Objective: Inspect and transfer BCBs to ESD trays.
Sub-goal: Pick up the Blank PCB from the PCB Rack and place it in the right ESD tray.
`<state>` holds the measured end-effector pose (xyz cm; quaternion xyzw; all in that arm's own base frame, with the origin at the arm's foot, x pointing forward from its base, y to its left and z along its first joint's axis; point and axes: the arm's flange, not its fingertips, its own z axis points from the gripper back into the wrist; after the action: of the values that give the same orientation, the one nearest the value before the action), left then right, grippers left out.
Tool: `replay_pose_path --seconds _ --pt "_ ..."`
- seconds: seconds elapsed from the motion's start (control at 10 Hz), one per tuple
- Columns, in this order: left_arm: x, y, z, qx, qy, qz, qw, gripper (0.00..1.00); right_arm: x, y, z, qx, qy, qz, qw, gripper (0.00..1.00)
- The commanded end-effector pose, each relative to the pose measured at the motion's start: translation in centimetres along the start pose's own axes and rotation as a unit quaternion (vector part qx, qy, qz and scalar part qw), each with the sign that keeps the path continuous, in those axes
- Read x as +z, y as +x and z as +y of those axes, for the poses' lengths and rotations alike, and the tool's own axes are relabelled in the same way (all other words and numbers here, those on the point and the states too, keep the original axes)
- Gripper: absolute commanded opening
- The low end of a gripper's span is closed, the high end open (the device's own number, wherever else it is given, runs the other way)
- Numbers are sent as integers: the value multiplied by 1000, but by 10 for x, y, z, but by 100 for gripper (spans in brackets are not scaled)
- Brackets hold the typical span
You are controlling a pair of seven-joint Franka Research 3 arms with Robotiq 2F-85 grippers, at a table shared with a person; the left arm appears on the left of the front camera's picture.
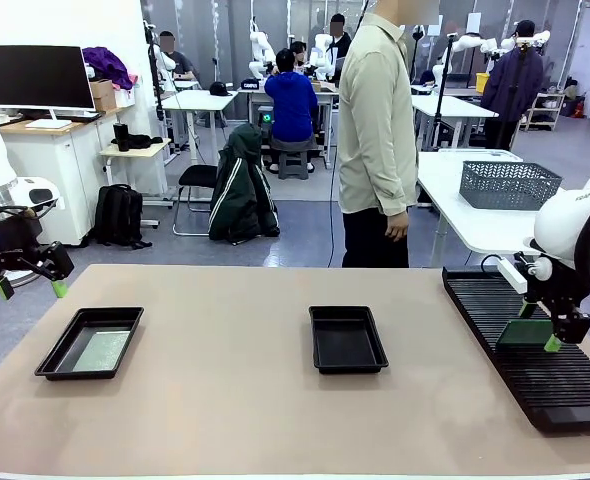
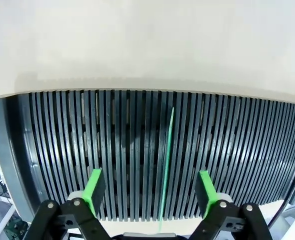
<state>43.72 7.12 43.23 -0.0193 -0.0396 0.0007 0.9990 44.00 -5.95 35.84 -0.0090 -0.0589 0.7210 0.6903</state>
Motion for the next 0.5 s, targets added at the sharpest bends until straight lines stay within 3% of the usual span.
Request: replay_pose_path --seconds 0.0,0.4 --pt "-2 -1 0 0 1 -5 1000 100 0 -3 0 -3 -12 4 1000 86" --pt "-2 -1 0 0 1 -5 1000 100 -3 -6 0 -11 -21 6 1000 65"
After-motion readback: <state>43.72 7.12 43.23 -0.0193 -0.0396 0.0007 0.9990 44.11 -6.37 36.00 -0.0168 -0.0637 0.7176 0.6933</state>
